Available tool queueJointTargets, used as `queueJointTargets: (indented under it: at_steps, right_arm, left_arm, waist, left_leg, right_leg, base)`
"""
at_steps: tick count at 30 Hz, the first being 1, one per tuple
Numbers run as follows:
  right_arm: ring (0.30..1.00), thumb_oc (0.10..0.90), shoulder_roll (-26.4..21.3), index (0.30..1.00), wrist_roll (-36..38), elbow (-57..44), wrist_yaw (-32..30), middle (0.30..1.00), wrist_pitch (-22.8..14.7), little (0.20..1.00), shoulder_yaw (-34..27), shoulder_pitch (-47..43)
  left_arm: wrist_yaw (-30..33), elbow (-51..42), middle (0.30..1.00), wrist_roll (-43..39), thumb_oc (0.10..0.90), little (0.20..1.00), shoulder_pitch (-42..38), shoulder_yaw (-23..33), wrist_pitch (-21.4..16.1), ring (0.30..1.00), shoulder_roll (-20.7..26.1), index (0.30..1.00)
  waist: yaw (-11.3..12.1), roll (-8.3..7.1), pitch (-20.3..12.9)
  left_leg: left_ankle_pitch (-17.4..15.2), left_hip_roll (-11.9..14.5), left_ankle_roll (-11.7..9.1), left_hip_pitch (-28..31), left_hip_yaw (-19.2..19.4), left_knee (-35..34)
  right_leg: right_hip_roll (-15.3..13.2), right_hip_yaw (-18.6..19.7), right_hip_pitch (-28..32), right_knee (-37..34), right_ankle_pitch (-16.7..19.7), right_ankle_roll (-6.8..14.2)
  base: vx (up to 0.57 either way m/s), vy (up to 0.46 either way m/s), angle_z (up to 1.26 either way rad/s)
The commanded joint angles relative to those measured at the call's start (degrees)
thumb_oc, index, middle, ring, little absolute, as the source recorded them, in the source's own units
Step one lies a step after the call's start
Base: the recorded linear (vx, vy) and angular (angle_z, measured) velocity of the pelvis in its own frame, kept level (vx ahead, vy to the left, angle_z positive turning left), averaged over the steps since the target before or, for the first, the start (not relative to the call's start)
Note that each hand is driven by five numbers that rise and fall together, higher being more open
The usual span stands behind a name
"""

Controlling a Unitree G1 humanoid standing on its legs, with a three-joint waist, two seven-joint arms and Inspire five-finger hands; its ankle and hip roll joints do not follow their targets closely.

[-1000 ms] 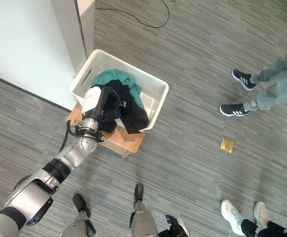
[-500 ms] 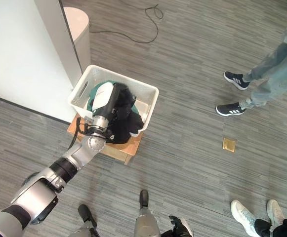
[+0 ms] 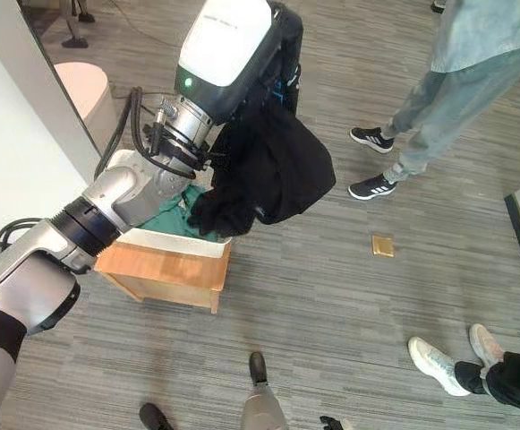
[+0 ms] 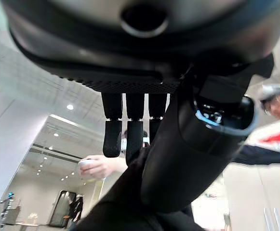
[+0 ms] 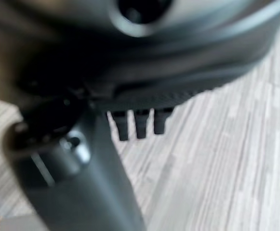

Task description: Pick up bed clothes into laundry basket.

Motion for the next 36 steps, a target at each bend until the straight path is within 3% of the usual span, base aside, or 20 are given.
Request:
queueJointTargets:
  at_steps: [1,10,17,30,31,32,36]
  right_arm:
    - [0.900,0.800,-4.1,0.900,-0.7,1.7,-0.8,0.900,0.6,0.900,0.9,-0.8]
    - [0.900,0.800,-4.1,0.900,0.3,2.1,-0.6,0.900,0.3,0.900,0.7,-2.4]
    - [0.900,0.800,-3.8,0.900,1.0,1.8,-0.4,0.900,-0.2,0.900,0.4,-2.1]
    - [0.900,0.800,-4.5,0.900,1.6,0.3,0.2,0.900,-0.6,0.900,1.2,-3.9]
    - [0.900,0.800,-4.5,0.900,1.9,-0.5,0.6,0.900,-1.0,0.900,1.6,-3.9]
    - [0.900,0.800,-4.5,0.900,1.7,-0.8,0.4,0.900,-1.1,0.900,1.9,-3.8]
    - [0.900,0.800,-3.9,0.900,1.5,-2.1,0.1,0.900,-1.4,0.900,1.3,-1.8]
  left_arm:
    - [3.7,3.3,0.300,0.7,0.400,0.300,-11.3,4.8,0.3,0.300,2.2,0.300]
    - [2.9,8.4,0.300,8.0,0.400,0.300,-15.0,-1.6,1.9,0.300,6.8,0.300]
    - [3.4,10.6,0.300,10.5,0.400,0.300,-16.3,-3.7,3.0,0.300,10.8,0.300]
    - [2.9,8.7,0.300,13.9,0.400,0.300,-11.4,-3.2,2.4,0.300,8.2,0.300]
    - [4.0,8.9,0.408,14.1,0.472,0.408,-11.8,-3.3,2.4,0.408,7.6,0.408]
    - [4.2,8.3,0.900,14.2,0.800,0.900,-11.7,-3.2,2.4,0.900,7.3,0.900]
    - [6.8,-1.9,0.900,15.0,0.800,0.900,-8.1,1.7,3.5,0.900,8.5,0.900]
  waist:
    - [1.1,-0.40,1.4]
    - [0.8,-1.91,2.8]
    - [1.1,-2.55,3.9]
    - [2.3,-4.59,6.4]
    - [2.0,-5.28,6.6]
    - [1.9,-5.59,6.9]
    - [2.5,-6.15,7.8]
  left_leg:
    - [-3.7,2.2,-1.5,0.2,-2.6,0.2]
    - [-3.1,2.3,-1.3,-3.7,-2.8,0.2]
    - [-2.9,2.4,-1.3,-5.7,-3.3,0.2]
    - [-2.8,2.2,-0.9,-8.4,-5.2,0.2]
    - [-2.6,2.6,-0.9,-9.1,-5.2,0.2]
    - [-2.5,2.6,-1.0,-9.4,-5.2,0.2]
    - [-2.7,2.8,-1.0,-10.0,-5.2,0.2]
  right_leg:
    - [-0.6,-3.4,1.3,0.8,-1.6,5.4]
    - [-0.8,-4.5,-1.3,0.7,0.9,5.4]
    - [-1.5,-5.1,-2.4,0.8,2.4,5.4]
    - [-2.7,-7.5,-3.0,1.2,3.9,5.4]
    - [-2.6,-7.7,-3.5,1.2,4.3,5.4]
    - [-2.6,-7.8,-3.7,1.2,4.5,5.4]
    - [-2.8,-8.2,-4.3,1.1,4.6,5.4]
  base:
    - [0.02,0.041,-0.01]
    - [-0.02,0.031,0.00]
    - [-0.02,0.058,0.01]
    - [-0.02,0.024,0.12]
    - [-0.07,-0.033,0.03]
    - [-0.05,-0.023,0.06]
    - [-0.02,0.000,0.08]
